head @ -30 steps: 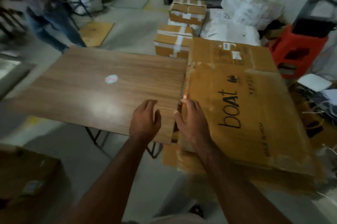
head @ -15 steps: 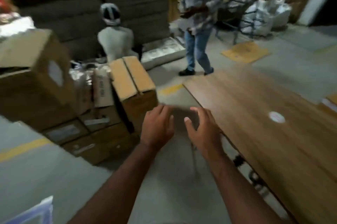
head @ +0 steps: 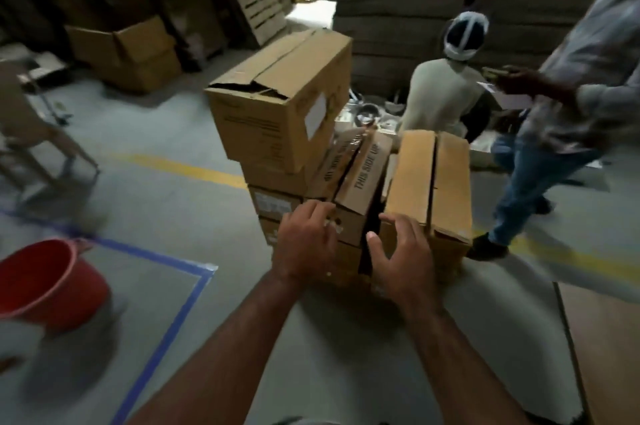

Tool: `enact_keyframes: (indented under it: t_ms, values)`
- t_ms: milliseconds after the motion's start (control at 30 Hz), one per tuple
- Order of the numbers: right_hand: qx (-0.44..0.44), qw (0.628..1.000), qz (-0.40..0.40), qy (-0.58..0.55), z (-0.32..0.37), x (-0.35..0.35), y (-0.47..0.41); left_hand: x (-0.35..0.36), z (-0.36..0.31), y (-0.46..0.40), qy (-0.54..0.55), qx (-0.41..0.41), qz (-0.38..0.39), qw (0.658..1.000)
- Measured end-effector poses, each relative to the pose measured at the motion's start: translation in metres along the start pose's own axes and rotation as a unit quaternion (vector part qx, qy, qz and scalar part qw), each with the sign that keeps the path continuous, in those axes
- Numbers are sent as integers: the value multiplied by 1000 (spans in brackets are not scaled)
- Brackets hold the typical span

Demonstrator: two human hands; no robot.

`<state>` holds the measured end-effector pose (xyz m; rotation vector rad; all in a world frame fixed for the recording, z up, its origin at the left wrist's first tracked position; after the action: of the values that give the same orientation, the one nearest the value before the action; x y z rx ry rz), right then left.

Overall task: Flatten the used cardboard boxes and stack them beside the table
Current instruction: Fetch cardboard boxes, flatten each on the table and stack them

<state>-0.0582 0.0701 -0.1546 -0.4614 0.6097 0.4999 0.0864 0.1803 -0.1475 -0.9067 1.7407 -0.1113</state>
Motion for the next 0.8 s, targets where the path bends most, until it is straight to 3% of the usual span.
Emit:
enact_keyframes:
  t_ms: [333,467,567,633,700,800]
  values:
    - [-45,993,83,-74,74,74,-133,-26,91,-95,-59,-72,-85,992]
    - [-3,988,97,-117,100,125,-179,-26,152,-137,-74,-83,-107,988]
    - [71,985,79,-135,115,168,-218,-30,220,-167,-14,-178,-114,977]
    - [154,973,67,-158,120,198,-240,-34,281,-184,126,-313,-132,932]
    - [238,945,55,-219,126,223,-254,-31,335,-200,259,-436,-116,854]
    - [332,883,20,-332,132,253,-271,-29,382,-228,382,-496,-72,776]
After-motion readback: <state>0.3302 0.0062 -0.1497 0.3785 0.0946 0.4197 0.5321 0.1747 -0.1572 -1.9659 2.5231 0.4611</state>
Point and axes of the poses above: each hand's wrist, its own y-axis away from the middle knuckle, its own x-axis out of the palm, z = x × y, the point moved 7 cm from there along -y, towards the middle knuckle, and after that the axes turned 2 degrees about x, right-handed, at the moved point
